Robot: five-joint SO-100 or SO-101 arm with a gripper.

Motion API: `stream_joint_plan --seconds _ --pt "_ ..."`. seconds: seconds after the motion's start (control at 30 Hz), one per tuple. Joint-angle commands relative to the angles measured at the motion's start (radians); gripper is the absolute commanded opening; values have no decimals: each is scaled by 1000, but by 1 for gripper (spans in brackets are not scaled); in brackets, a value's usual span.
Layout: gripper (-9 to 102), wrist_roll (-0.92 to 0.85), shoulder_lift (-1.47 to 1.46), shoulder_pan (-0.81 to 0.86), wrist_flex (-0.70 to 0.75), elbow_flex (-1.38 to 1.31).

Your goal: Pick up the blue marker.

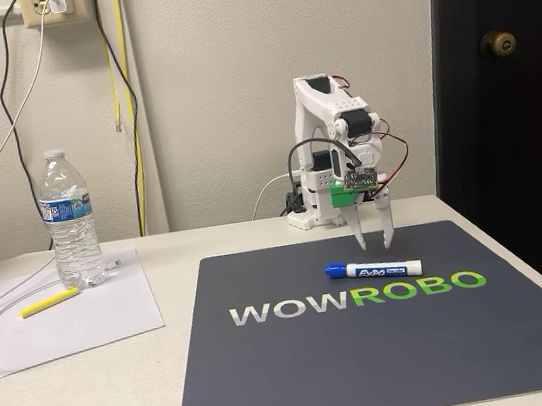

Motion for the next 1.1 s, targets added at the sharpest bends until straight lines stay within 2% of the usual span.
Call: stream_joint_plan --seconds 0.0,0.43,1.07 --pt "17 -5 18 11 -3 -21" --pt "17 -3 101 29 8 -34" --pt "17 44 253 120 -87 -40"
